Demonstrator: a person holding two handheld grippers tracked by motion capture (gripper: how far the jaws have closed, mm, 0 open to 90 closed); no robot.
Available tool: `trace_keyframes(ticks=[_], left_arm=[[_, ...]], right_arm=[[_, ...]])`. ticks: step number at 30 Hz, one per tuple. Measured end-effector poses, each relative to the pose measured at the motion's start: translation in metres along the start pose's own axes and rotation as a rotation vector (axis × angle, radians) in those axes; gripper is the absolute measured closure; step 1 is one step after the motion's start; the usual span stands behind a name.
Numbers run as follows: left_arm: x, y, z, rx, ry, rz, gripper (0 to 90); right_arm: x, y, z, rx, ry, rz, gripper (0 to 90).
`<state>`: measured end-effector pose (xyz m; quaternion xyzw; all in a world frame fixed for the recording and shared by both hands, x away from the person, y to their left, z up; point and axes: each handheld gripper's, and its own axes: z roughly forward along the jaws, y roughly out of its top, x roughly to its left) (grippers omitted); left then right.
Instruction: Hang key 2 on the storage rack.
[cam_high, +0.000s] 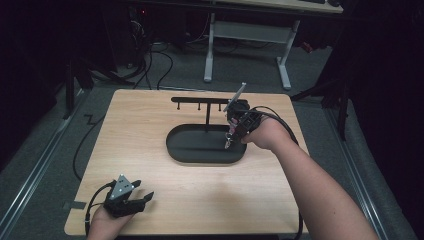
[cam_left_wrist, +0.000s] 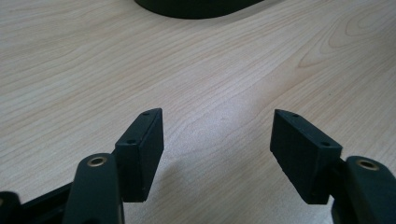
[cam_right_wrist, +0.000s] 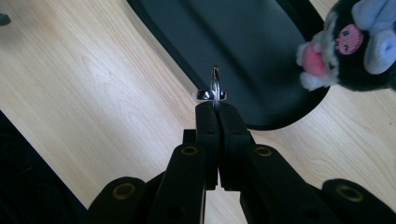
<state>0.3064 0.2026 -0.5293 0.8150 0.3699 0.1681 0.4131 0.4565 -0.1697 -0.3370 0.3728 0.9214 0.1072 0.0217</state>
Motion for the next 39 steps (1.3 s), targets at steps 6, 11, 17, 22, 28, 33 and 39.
trace_keyframes(ticks=[6, 11, 17, 22, 28, 33, 39], left_arm=[[0.0, 0.0, -0.001, -0.005, 0.001, -0.002, 35.6], [-0.001, 0.002, -0.001, 0.005, 0.0, 0.013, 35.6], [-0.002, 0.001, 0.001, 0.003, 0.0, 0.016, 35.6], [-0.002, 0.001, 0.0, 0.003, -0.007, 0.009, 35.7], [-0.003, 0.002, -0.002, 0.001, -0.009, 0.005, 35.7], [-0.003, 0.002, -0.002, 0.005, -0.011, 0.008, 35.7], [-0.002, 0.001, -0.001, 0.002, -0.006, 0.005, 35.8]], right_arm=[[-0.003, 0.012, -0.005, -0.001, -0.008, -0.014, 89.5], [-0.005, 0.024, -0.011, -0.001, -0.02, -0.012, 89.5], [-0.011, 0.036, -0.014, -0.008, -0.045, -0.003, 89.5], [-0.019, 0.045, -0.012, -0.006, -0.048, 0.016, 89.4], [-0.023, 0.056, -0.01, -0.008, -0.051, 0.028, 89.4], [-0.025, 0.064, -0.012, -0.013, -0.051, 0.028, 89.5], [-0.033, 0.071, -0.011, -0.018, -0.06, 0.031, 89.5]])
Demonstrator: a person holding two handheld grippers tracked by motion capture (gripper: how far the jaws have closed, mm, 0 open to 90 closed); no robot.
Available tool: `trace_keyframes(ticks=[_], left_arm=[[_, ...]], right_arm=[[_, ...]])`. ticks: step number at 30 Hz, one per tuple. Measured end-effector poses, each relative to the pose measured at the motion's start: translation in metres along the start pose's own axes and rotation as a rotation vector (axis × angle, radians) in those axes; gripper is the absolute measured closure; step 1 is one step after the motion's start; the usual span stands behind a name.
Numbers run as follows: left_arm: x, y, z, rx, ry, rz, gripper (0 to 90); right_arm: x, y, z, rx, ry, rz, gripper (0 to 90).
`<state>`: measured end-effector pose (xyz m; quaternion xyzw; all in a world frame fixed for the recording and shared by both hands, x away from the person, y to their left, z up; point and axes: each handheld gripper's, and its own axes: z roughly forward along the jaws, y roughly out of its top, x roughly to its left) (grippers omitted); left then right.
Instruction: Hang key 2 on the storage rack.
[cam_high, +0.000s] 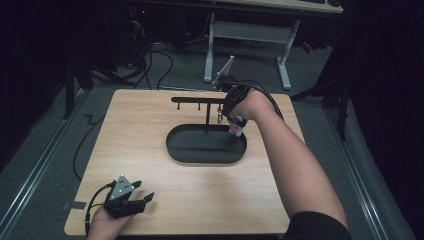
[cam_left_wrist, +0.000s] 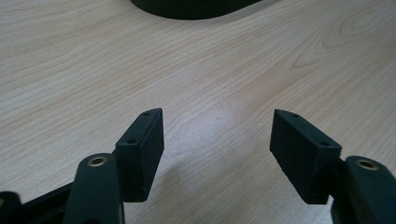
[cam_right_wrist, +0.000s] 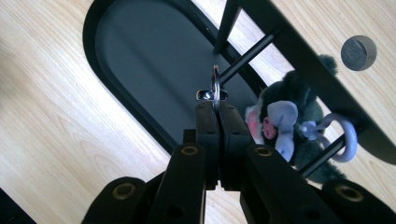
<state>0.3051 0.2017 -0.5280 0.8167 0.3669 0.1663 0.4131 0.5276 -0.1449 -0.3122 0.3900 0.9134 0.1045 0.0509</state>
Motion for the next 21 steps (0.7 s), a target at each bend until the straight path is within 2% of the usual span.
trace_keyframes(ticks=[9, 10, 11, 17, 21], left_arm=[[-0.001, -0.001, 0.001, 0.003, -0.002, 0.004, 35.8], [-0.001, -0.001, 0.001, 0.003, -0.002, 0.004, 35.8], [-0.001, -0.001, 0.001, 0.005, -0.004, 0.005, 35.8], [-0.001, 0.0, 0.0, 0.001, -0.007, 0.006, 36.4], [-0.002, 0.0, 0.001, 0.002, -0.005, 0.01, 36.4]], right_arm=[[-0.011, 0.008, 0.005, 0.009, -0.001, 0.03, 89.2], [-0.011, 0.008, 0.006, 0.012, 0.0, 0.042, 89.2], [-0.012, 0.009, 0.007, 0.011, -0.004, 0.032, 89.2], [-0.015, 0.01, 0.007, -0.002, -0.031, 0.045, 87.1], [-0.014, 0.007, 0.006, -0.011, -0.022, 0.05, 85.9]])
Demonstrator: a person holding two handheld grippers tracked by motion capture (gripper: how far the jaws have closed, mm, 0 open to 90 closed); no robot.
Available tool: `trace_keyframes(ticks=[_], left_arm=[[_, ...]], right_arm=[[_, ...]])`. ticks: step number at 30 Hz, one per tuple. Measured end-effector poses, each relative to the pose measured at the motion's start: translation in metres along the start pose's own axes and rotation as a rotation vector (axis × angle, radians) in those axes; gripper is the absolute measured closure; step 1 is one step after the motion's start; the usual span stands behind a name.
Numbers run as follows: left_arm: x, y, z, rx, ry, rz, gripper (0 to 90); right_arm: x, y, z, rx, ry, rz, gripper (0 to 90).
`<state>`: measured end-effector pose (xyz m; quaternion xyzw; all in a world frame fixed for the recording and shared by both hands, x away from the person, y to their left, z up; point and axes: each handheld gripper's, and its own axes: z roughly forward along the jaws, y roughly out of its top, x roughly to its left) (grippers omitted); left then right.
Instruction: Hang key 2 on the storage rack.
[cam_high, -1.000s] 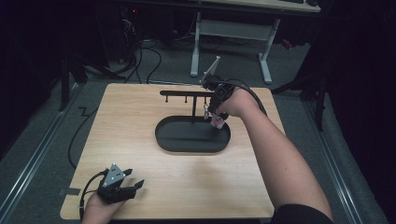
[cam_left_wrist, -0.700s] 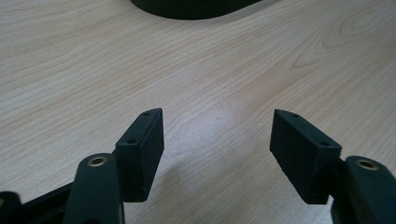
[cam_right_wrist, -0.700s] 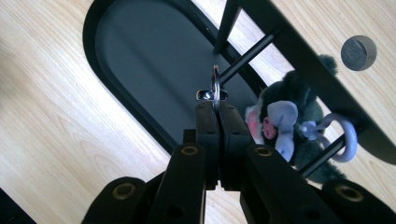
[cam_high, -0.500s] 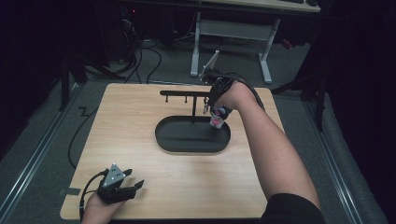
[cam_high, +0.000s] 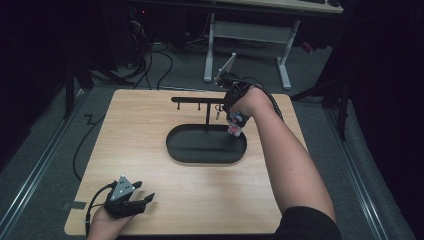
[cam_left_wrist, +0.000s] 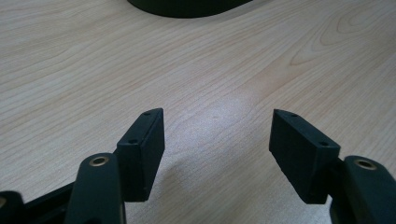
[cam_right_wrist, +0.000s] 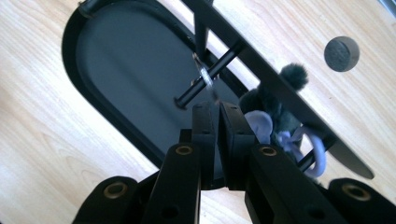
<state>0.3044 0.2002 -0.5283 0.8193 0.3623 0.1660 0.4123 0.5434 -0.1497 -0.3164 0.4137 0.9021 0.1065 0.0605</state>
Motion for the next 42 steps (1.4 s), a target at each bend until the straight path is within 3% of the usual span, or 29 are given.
trace_keyframes(ticks=[5, 11, 21, 32, 37, 42], left_arm=[[0.001, 0.0, 0.001, 0.008, -0.002, 0.001, 36.4], [0.0, 0.001, 0.002, 0.01, -0.005, 0.003, 36.3], [-0.003, 0.003, 0.005, 0.012, -0.011, 0.015, 36.3], [-0.002, 0.002, 0.006, 0.008, -0.015, -0.003, 36.2], [-0.007, 0.003, 0.009, 0.016, -0.029, 0.006, 36.2], [-0.012, 0.004, 0.011, 0.021, -0.037, 0.018, 36.1]], right_arm=[[0.008, -0.008, -0.005, 0.002, -0.013, -0.017, 82.6], [0.018, -0.026, -0.007, -0.028, 0.005, -0.026, 74.2], [0.031, -0.069, 0.004, -0.095, 0.055, 0.013, 58.9], [0.042, -0.135, 0.041, -0.207, 0.112, 0.057, 46.8], [0.051, -0.164, 0.063, -0.269, 0.087, 0.074, 43.4], [0.063, -0.2, 0.082, -0.391, 0.055, 0.092, 41.8]])
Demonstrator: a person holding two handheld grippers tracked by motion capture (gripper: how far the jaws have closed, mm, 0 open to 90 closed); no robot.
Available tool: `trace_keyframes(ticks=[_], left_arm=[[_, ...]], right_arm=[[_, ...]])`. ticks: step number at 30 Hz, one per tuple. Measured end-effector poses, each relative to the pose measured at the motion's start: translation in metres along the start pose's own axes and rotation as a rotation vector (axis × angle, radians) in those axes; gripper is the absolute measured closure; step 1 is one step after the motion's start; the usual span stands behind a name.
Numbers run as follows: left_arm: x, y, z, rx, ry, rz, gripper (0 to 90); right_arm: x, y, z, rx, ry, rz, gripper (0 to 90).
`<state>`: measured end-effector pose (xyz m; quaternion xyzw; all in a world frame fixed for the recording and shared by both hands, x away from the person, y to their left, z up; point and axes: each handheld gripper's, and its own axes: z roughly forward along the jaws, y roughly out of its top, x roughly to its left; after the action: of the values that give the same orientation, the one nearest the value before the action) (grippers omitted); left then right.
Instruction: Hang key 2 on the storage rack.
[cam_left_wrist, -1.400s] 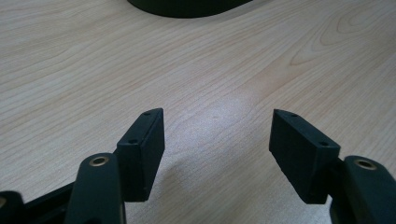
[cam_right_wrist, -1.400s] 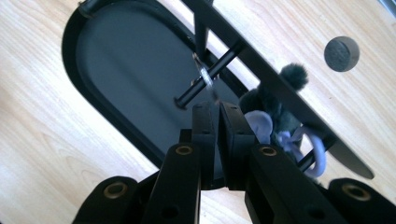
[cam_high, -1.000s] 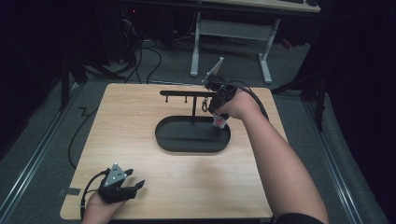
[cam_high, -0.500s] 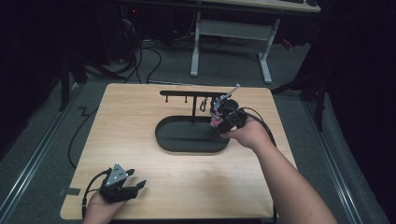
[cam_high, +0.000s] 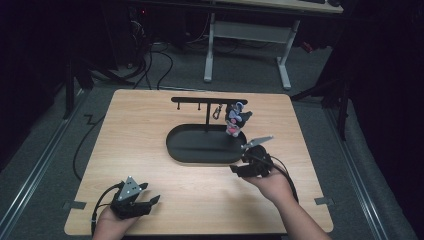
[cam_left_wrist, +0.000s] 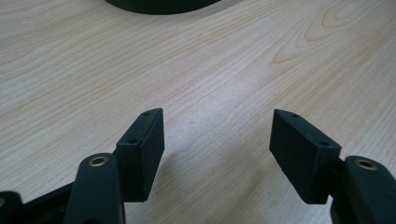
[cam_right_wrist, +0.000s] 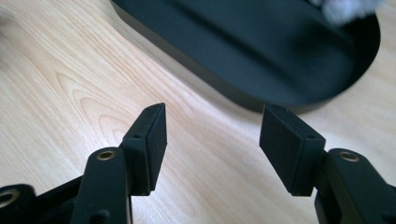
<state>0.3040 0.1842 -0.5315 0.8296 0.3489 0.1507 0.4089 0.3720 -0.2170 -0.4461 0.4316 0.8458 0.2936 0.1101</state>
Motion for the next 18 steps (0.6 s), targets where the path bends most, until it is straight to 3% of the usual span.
trace_keyframes(ticks=[5, 9, 12, 14, 16, 18], left_arm=[[-0.004, 0.001, 0.0, -0.002, -0.005, 0.004, 36.0], [-0.007, 0.002, 0.002, -0.005, -0.021, 0.0, 36.0], [-0.01, 0.003, 0.003, -0.007, -0.03, -0.003, 35.9], [-0.013, 0.005, 0.005, -0.015, -0.038, -0.007, 35.9], [-0.015, 0.007, 0.006, -0.02, -0.038, -0.009, 35.8], [-0.018, 0.008, 0.007, -0.026, -0.032, -0.01, 35.1]], right_arm=[[-0.004, -0.05, 0.006, -0.121, -0.018, 0.029, 38.4], [-0.001, -0.095, 0.008, -0.222, 0.028, 0.087, 31.2], [0.006, -0.126, 0.004, -0.322, -0.016, 0.108, 29.5], [0.007, -0.13, -0.004, -0.346, -0.001, 0.129, 26.9], [0.006, -0.131, -0.007, -0.365, -0.044, 0.103, 25.9], [0.002, -0.132, -0.007, -0.37, -0.045, 0.136, 22.3]])
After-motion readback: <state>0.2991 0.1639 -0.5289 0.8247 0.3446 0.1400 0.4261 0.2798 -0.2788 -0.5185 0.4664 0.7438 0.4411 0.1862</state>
